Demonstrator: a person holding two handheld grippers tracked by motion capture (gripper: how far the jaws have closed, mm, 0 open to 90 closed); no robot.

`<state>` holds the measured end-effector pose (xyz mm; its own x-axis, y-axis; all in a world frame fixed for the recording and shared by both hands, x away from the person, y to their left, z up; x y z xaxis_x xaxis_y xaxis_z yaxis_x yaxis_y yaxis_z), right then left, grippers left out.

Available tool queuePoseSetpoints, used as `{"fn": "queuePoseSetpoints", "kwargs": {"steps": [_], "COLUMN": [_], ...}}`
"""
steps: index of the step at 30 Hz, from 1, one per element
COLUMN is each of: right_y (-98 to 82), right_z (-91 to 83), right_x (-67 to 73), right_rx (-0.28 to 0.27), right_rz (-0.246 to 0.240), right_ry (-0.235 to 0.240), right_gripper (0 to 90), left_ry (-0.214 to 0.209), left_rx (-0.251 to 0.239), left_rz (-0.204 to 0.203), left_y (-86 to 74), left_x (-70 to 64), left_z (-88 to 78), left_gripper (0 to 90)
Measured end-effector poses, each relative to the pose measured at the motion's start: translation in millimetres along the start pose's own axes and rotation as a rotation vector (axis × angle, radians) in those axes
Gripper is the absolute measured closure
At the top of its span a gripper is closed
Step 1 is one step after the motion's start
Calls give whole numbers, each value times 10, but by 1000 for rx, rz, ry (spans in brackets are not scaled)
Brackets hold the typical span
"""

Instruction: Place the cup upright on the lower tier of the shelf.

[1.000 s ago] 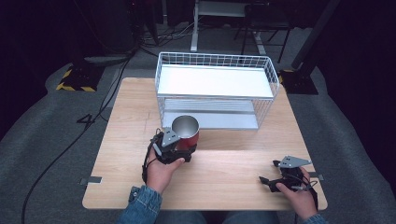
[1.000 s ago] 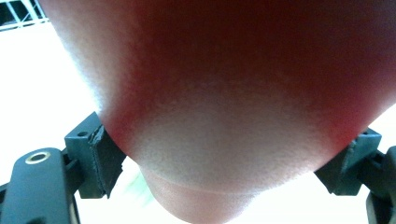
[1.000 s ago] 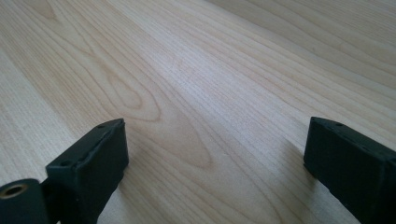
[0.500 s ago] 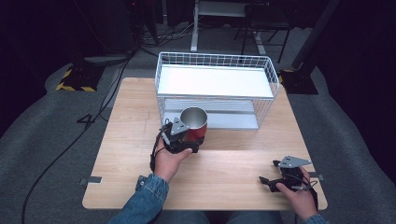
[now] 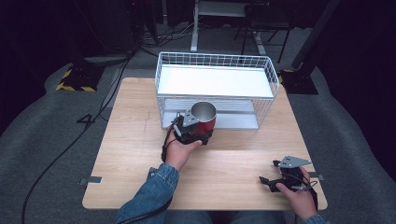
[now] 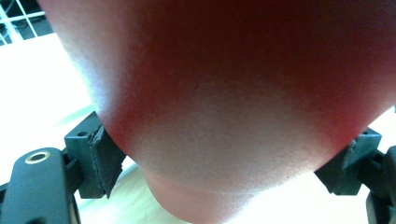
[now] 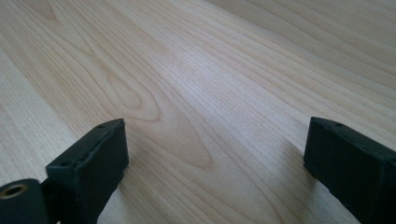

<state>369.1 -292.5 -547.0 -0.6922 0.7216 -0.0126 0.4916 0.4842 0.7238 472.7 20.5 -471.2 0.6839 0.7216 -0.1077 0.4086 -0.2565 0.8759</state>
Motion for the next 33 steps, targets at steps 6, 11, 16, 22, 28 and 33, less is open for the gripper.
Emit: {"fn": "queuePoseSetpoints", "kwargs": {"steps": [6, 11, 16, 22, 28, 33], "right_y": [0, 0, 0, 0, 0, 0], "right_z": [-1, -1, -1, 0, -1, 0], "right_x": [-1, -1, -1, 0, -1, -2], "right_rx": [1, 1, 1, 0, 1, 0], "right_rz": [-1, -1, -1, 0, -1, -2], "right_ry": [-1, -1, -1, 0, -1, -1], "right_gripper": [64, 64, 64, 64, 64, 64], "left_ry": [8, 20, 39, 69, 105, 150], "left_rx": [13, 31, 29, 7, 3, -20], "left_rz": [-2, -1, -5, -21, -31, -50], "left_y": [26, 23, 62, 165, 206, 219], "left_x": [55, 92, 134, 200, 291, 390], "left_z": [114, 235, 354, 539, 732, 862], "left_gripper": [167, 167, 167, 166, 166, 165]}}
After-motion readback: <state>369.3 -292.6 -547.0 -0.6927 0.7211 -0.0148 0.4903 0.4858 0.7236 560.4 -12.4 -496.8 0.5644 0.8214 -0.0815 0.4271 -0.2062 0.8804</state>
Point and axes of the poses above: each handheld gripper's, and its own axes: z roughly forward along the jaws, y roughly out of its top, x roughly to its left, the point moved 6 cm from there along z, roughly forward along the jaws, and after that the axes turned 1 degree about -y, right-handed, at the moved point
